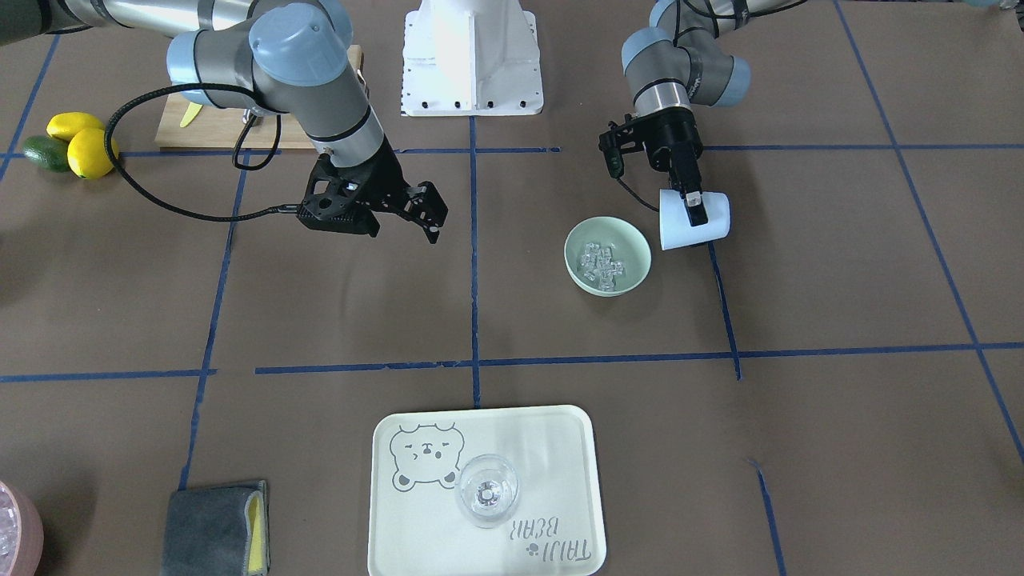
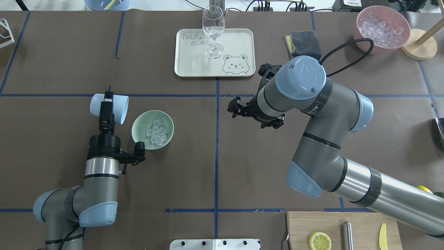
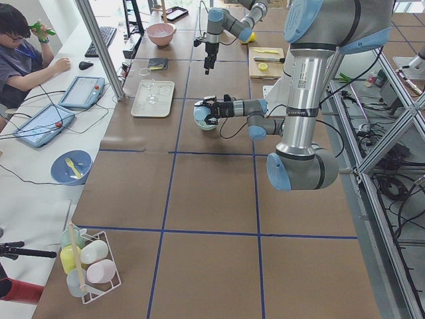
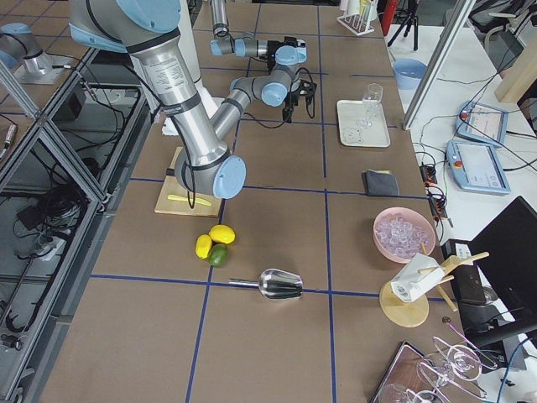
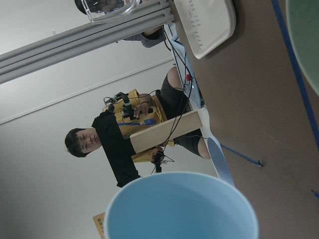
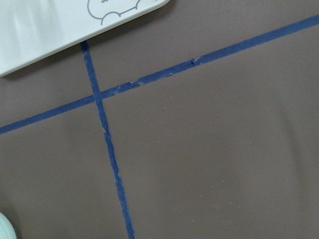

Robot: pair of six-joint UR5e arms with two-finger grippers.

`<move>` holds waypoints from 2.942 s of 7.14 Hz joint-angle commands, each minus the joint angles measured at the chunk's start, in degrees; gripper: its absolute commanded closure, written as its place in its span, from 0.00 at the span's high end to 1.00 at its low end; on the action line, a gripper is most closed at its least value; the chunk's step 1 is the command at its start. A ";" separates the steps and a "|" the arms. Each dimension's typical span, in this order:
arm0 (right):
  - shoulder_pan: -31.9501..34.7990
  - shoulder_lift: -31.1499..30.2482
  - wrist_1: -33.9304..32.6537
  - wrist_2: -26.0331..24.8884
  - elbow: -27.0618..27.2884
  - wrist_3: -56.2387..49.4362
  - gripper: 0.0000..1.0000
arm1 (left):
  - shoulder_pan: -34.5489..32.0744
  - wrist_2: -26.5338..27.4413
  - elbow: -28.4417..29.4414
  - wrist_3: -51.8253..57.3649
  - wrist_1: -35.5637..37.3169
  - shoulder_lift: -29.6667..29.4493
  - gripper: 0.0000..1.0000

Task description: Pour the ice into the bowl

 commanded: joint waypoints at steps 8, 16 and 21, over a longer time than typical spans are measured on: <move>0.00 0.10 0.00 0.09 0.01 0.00 1.00 | 4.57 -4.20 2.22 -17.38 -29.40 -0.09 0.00; -0.09 0.36 0.00 0.00 0.36 0.27 1.00 | 7.56 -7.82 2.13 -64.75 -34.16 -3.51 0.00; -0.09 0.53 0.00 0.62 0.36 0.27 1.00 | 6.95 -8.88 2.57 -69.13 -34.16 -0.72 0.00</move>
